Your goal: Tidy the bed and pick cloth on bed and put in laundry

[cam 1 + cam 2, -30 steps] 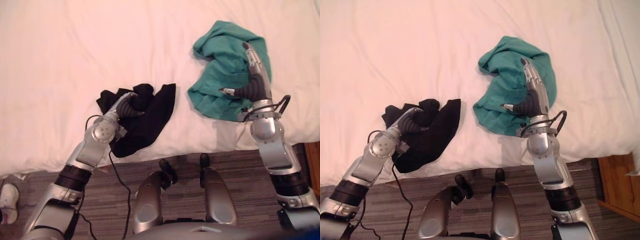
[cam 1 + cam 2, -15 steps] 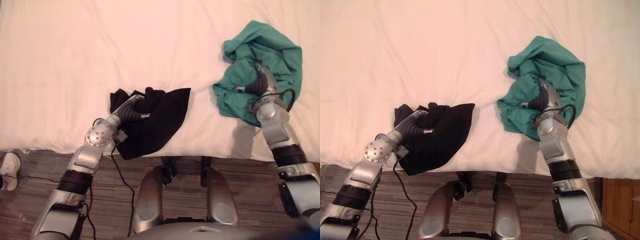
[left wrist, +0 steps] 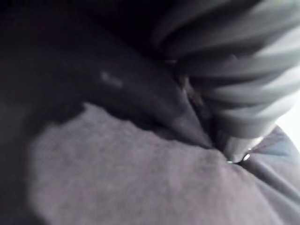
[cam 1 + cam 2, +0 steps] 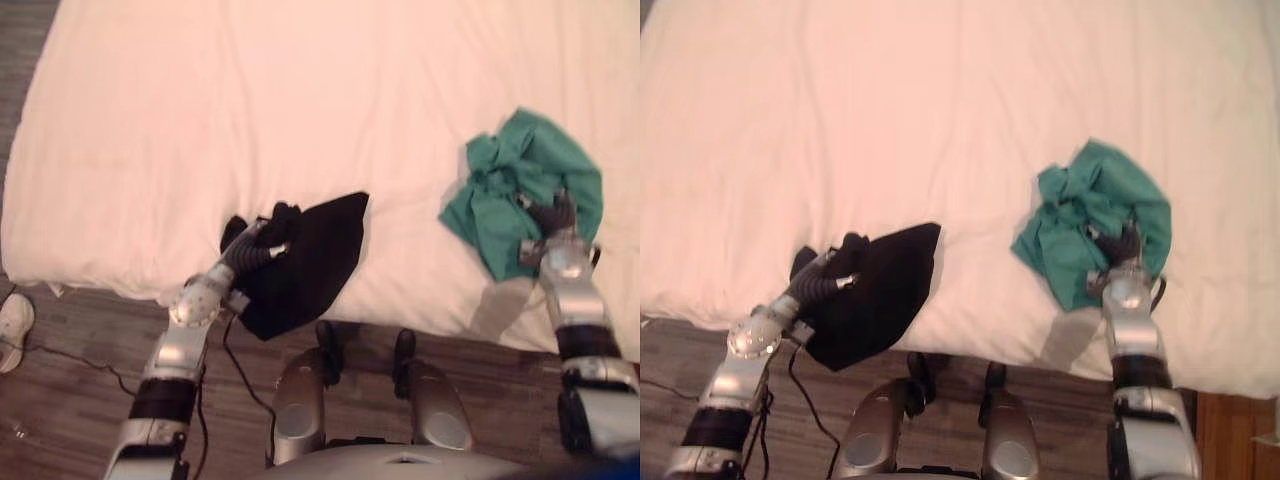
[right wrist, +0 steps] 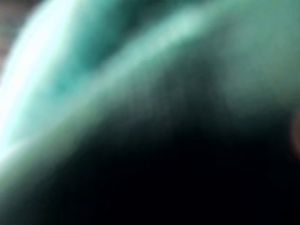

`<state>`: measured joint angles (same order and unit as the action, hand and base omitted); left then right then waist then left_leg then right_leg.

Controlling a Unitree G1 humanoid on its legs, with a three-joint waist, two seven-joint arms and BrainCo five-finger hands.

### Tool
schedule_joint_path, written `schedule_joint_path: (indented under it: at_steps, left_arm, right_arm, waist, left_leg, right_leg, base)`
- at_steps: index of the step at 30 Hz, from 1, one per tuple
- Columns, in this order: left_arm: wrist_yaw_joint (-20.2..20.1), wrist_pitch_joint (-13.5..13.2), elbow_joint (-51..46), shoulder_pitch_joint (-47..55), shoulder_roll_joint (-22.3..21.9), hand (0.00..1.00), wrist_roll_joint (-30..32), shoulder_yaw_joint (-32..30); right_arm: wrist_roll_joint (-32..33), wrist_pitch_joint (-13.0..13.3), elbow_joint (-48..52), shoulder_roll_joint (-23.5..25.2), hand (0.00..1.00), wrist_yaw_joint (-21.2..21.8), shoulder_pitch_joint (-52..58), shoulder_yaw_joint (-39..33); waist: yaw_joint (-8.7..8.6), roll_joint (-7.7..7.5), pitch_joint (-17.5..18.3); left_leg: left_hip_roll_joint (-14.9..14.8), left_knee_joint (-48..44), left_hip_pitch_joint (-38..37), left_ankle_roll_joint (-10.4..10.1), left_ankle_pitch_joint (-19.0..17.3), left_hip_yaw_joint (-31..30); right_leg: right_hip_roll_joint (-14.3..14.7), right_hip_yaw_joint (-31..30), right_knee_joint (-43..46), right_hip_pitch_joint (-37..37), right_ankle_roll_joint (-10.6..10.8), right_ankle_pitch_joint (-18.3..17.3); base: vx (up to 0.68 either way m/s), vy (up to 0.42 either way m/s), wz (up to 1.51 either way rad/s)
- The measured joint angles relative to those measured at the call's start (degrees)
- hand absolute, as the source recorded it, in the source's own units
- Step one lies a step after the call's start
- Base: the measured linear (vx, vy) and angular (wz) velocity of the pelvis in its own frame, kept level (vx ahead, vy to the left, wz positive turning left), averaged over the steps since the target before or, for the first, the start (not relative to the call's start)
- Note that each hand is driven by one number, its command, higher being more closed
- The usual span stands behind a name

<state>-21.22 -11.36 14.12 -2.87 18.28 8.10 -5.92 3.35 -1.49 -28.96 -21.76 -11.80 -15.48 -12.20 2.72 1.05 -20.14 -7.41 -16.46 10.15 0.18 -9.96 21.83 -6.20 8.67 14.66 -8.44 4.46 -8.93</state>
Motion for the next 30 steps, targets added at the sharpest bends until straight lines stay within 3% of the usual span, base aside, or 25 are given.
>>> schedule_joint_path:
  at_steps: [3,6,8,11,12,13,14,15,16,17,18,20,21,24,27,30]
  left_arm:
    - [0.71,-0.01,5.10,5.17,-5.45,1.00,2.27,-3.69]
    - [1.05,0.03,9.07,8.37,-9.27,1.00,4.90,-6.60]
    - [0.44,0.77,10.63,9.38,-10.56,1.00,6.88,-7.80]
    - [-2.88,4.25,14.07,9.89,-12.95,1.00,8.79,-10.95]
    - [-3.78,5.90,14.82,9.89,-13.16,1.00,8.78,-12.18]
    - [-3.90,6.49,15.64,9.83,-13.15,1.00,8.73,-12.56]
    - [-3.86,8.30,16.77,9.84,-12.58,1.00,7.36,-13.44]
    - [-3.67,10.92,16.85,9.83,-11.87,1.00,4.17,-15.16]
    - [-3.14,12.04,17.67,9.88,-11.66,1.00,1.85,-15.83]
    - [-2.16,13.48,19.71,9.86,-11.95,1.00,-1.82,-16.78]
    - [-1.23,14.23,20.47,9.85,-11.97,1.00,-4.14,-17.07]
    - [5.80,17.20,21.47,9.26,-12.98,1.00,-11.52,-17.15]
    - [7.41,17.57,21.63,8.86,-13.31,1.00,-12.46,-17.17]
    - [11.80,18.81,22.41,6.18,-13.75,1.00,-12.77,-17.13]
    - [13.60,18.82,23.50,2.08,-13.47,1.00,-11.80,-17.23]
    - [16.71,19.11,24.42,1.31,-12.65,1.00,-10.80,-17.44]
  right_arm:
    - [2.07,1.81,-3.85,5.32,1.00,-1.62,9.48,-4.84]
    - [3.25,3.30,-7.40,8.87,1.00,-3.63,16.08,-9.86]
    - [4.26,3.87,-8.95,10.47,1.00,-4.87,18.75,-12.54]
    - [6.69,5.05,-12.16,13.00,1.00,-6.63,22.53,-16.91]
    - [7.35,5.23,-12.84,13.67,1.00,-6.71,23.49,-17.43]
    - [8.01,5.47,-12.86,14.39,1.00,-6.70,24.24,-18.11]
    - [9.57,5.67,-13.20,16.46,1.00,-6.36,25.55,-19.36]
    - [11.21,5.82,-13.33,19.14,1.00,-5.49,26.84,-20.69]
    - [11.82,6.07,-13.77,20.03,1.00,-4.82,27.27,-21.65]
    - [13.06,6.51,-14.85,21.06,1.00,-3.66,27.52,-23.29]
    - [13.18,6.67,-14.85,21.43,1.00,-3.02,27.54,-23.65]
    - [13.14,6.54,-16.08,21.52,1.00,-0.07,27.75,-23.80]
    - [12.90,6.41,-16.28,21.36,1.00,0.76,27.86,-23.78]
    - [10.74,5.57,-17.40,20.89,1.00,3.47,27.27,-22.61]
    - [9.73,5.18,-19.05,20.69,1.00,4.26,26.40,-18.85]
    - [7.09,3.50,-20.60,20.80,1.00,4.95,26.68,-12.55]
  waist:
    - [-0.03,-1.20,5.53]
    - [-0.06,-1.46,9.43]
    - [-0.11,-1.19,11.42]
    - [-0.14,0.03,13.55]
    - [-0.28,1.10,13.67]
    - [-0.23,1.73,14.03]
    - [-0.13,1.93,14.32]
    - [0.10,-1.35,15.16]
    - [0.12,-1.73,15.39]
    - [-0.25,-0.18,16.61]
    - [-0.35,0.36,16.75]
    - [-0.95,0.61,16.74]
    - [-1.10,0.60,16.74]
    - [-1.74,0.12,16.99]
    - [-1.69,-0.40,16.83]
    - [-1.76,-1.59,17.22]
  left_leg:
    - [-0.10,3.56,-5.43,-1.04,0.62,0.65]
    - [-0.35,7.83,-10.63,-2.51,1.52,1.37]
    - [-0.64,8.66,-12.49,-3.08,1.87,1.86]
    - [-2.25,9.96,-16.73,-4.11,4.10,4.53]
    - [-4.03,9.93,-18.03,-4.02,4.78,5.14]
    - [-4.92,9.88,-18.47,-4.02,4.78,5.58]
    - [-5.48,9.80,-19.54,-4.86,5.30,7.20]
    - [-4.04,9.23,-19.94,-5.29,5.25,8.15]
    - [-3.78,9.23,-20.25,-6.15,4.67,8.26]
    - [-4.71,9.75,-20.54,-6.51,4.44,9.42]
    - [-4.80,10.69,-21.35,-6.68,5.02,10.30]
    - [-4.17,14.03,-23.94,-7.12,7.60,12.29]
    - [-4.06,14.43,-24.30,-7.06,7.74,12.38]
    - [-3.42,16.59,-25.16,-7.06,7.34,12.44]
    - [-3.64,17.19,-25.04,-7.51,1.98,12.68]
    - [-3.84,16.03,-25.04,-7.31,1.50,14.03]
  right_leg:
    - [0.74,-0.28,-0.24,3.65,-0.23,0.22]
    - [1.92,-1.46,-0.49,6.60,-0.83,1.09]
    - [2.29,-1.70,-0.06,7.76,-0.68,1.58]
    - [3.48,-1.75,4.43,8.71,-0.50,4.53]
    - [4.70,-1.62,8.26,6.43,-1.10,3.66]
    - [5.75,-1.62,5.56,6.49,-1.45,0.80]
    - [7.02,-1.66,-10.04,9.67,-1.86,2.65]
    - [5.35,-1.94,-19.88,10.87,-2.30,15.07]
    - [4.83,-1.68,-19.34,10.92,-2.62,14.77]
    - [5.80,-1.66,-19.26,10.92,-2.63,14.62]
    - [6.07,-1.59,-19.12,11.14,-2.63,14.62]
    - [6.22,-1.41,-19.03,12.43,-2.61,14.59]
    - [6.25,-1.36,-19.01,12.71,-2.60,14.58]
    - [6.18,-0.68,-19.35,13.05,-2.64,14.20]
    - [6.50,-0.33,-20.49,13.20,-2.74,11.46]
    - [6.48,-1.19,-20.49,12.81,-2.90,11.83]
  base:
    - [0.18,-0.088,-0.06]
    - [0.18,-0.038,-0.11]
    - [0.18,-0.026,-0.04]
    - [0.17,-0.041,-0.11]
    - [0.18,-0.065,-0.16]
    - [0.17,-0.101,-0.20]
    - [0.18,-0.179,-0.23]
    - [0.19,-0.217,-0.16]
    - [0.17,-0.240,-0.07]
    - [0.12,-0.164,0.03]
    - [0.07,-0.134,0.00]
    - [-0.03,-0.060,0.06]
    - [-0.08,-0.018,0.19]
    - [-0.13,0.006,0.13]
    - [-0.24,-0.012,0.08]
    - [-0.24,-0.097,-0.21]
